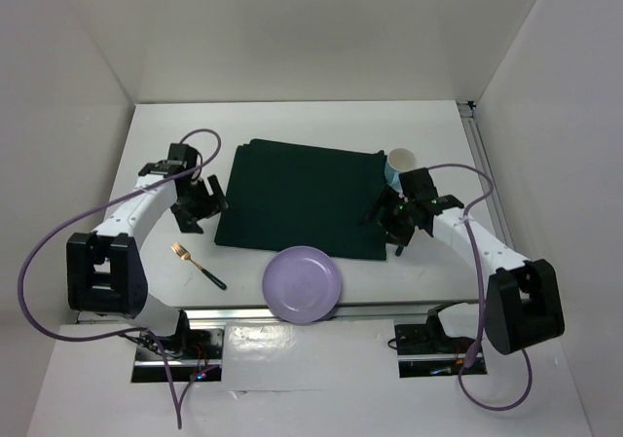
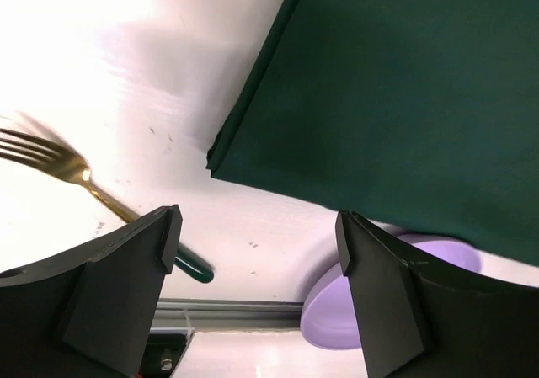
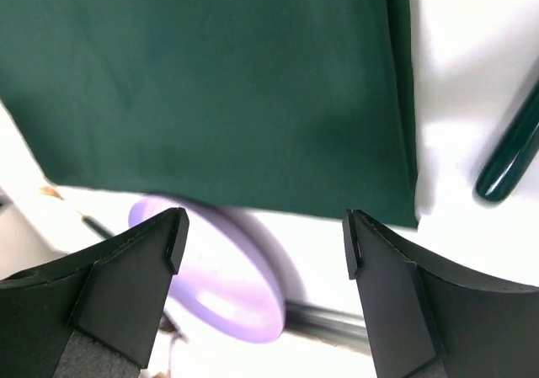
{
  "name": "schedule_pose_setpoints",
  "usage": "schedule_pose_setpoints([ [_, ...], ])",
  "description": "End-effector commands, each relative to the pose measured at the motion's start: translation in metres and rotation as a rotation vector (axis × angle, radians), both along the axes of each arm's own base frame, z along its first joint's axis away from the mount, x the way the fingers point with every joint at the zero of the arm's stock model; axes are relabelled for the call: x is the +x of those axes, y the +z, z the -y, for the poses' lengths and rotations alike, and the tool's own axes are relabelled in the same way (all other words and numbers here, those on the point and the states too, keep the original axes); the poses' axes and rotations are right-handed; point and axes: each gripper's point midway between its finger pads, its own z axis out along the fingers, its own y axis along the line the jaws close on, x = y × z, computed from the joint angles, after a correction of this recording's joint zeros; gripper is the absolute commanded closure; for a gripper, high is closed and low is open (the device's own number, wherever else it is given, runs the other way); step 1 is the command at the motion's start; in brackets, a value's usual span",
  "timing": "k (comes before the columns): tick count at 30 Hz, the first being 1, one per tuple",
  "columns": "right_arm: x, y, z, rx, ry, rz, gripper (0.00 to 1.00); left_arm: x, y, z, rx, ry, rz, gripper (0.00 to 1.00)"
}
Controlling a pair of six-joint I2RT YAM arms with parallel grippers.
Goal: Set the dinner table for one person
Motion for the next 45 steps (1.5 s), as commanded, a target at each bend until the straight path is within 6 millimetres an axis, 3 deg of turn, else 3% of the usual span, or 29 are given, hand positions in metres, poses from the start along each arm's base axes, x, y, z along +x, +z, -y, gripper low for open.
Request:
schedule_pose_setpoints([
  [1,-0.011,0.008,-0.016,0.158,-0.072,-0.009,0.14,0.006,-0.002,0.015,-0.091,-0.005,0.076,0.07],
  [4,-0.017,0.0,-0.013,0.17,-0.132,-0.032,0.09,0.001,-0.019,0.022,-0.081,-0.018,0.035,0.07],
  [7,-0.025,-0.002,-0.001,0.133,-0.213,-0.056,0.09,-0.014,-0.042,0.013,-0.039,0.03,-0.038,0.07],
  [13,-0.047,-0.004,0.014,0.135,-0.319,-0.052,0.08,-0.017,-0.051,0.028,-0.128,0.021,-0.006,0.05],
  [16,-0.056,-0.021,0.015,0.146,-0.36,-0.092,0.1,-0.012,-0.06,0.032,-0.162,0.028,-0.012,0.05],
  [20,-0.057,-0.036,0.015,0.173,-0.401,-0.101,0.11,-0.008,-0.07,0.036,-0.185,0.043,-0.033,0.14],
  [23,-0.053,-0.044,0.015,0.183,-0.426,-0.095,0.13,-0.006,-0.072,0.034,-0.178,0.058,-0.022,0.4],
  [24,-0.051,-0.045,0.015,0.184,-0.426,-0.094,0.13,-0.007,-0.075,0.034,-0.177,0.059,-0.033,0.6],
  [25,-0.053,-0.05,0.015,0.183,-0.436,-0.108,0.14,-0.007,-0.075,0.034,-0.177,0.059,-0.033,0.72],
  [28,-0.058,-0.066,0.021,0.143,-0.47,-0.139,0.16,-0.004,-0.074,0.031,-0.159,0.066,-0.041,1.0],
  [29,-0.055,-0.067,0.02,0.144,-0.476,-0.12,0.17,-0.004,-0.072,0.031,-0.158,0.066,-0.046,1.0],
  [31,-0.055,-0.075,0.027,0.132,-0.508,-0.088,0.22,-0.004,-0.073,0.029,-0.145,0.059,-0.043,1.0],
  [35,-0.033,-0.07,0.03,0.157,-0.532,0.032,0.42,0.0,-0.067,0.025,-0.135,0.062,-0.029,1.0],
  [39,-0.021,-0.07,0.034,0.077,-0.519,0.015,0.9,0.016,-0.047,0.025,-0.132,0.039,0.021,1.0],
  [40,-0.008,-0.058,0.031,0.08,-0.508,0.035,1.0,0.021,-0.041,0.021,-0.133,0.05,0.031,1.0],
  [42,0.005,-0.041,0.029,0.067,-0.472,0.09,1.0,0.027,-0.025,0.019,-0.132,0.026,0.056,1.0],
  [43,0.023,-0.014,0.023,0.096,-0.447,0.156,1.0,0.044,-0.004,0.017,-0.134,0.032,0.11,1.0],
  [45,0.046,0.023,0.018,0.095,-0.382,0.272,1.0,0.056,0.021,0.013,-0.131,0.01,0.151,1.0],
])
